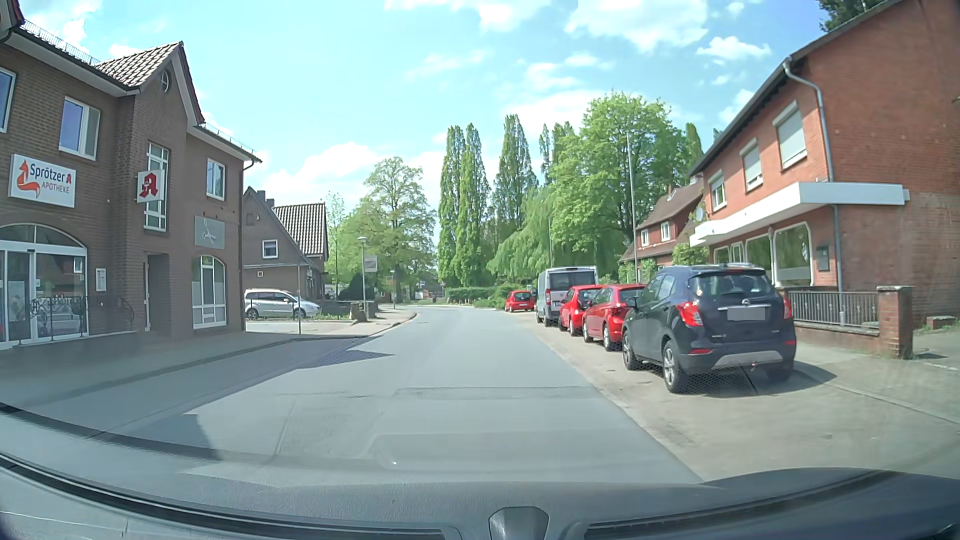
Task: Follow the waypoints while adhering to traffic rules and regulations
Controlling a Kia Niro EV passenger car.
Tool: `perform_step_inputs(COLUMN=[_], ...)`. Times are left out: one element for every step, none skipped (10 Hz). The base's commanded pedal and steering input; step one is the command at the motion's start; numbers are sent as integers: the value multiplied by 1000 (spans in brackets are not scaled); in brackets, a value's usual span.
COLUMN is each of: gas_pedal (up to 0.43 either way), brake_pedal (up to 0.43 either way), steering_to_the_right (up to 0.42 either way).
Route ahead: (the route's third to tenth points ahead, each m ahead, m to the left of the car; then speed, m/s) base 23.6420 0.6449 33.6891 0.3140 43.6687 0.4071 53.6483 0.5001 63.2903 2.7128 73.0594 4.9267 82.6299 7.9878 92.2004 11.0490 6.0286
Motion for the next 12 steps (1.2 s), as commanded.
perform_step_inputs(gas_pedal=[150,150,138,118,98,98,98,98,98,98,87,79], brake_pedal=[0,0,0,0,0,0,0,0,0,0,0,0], steering_to_the_right=[-4,-4,-3,-1,0,1,1,1,1,2,2,1])
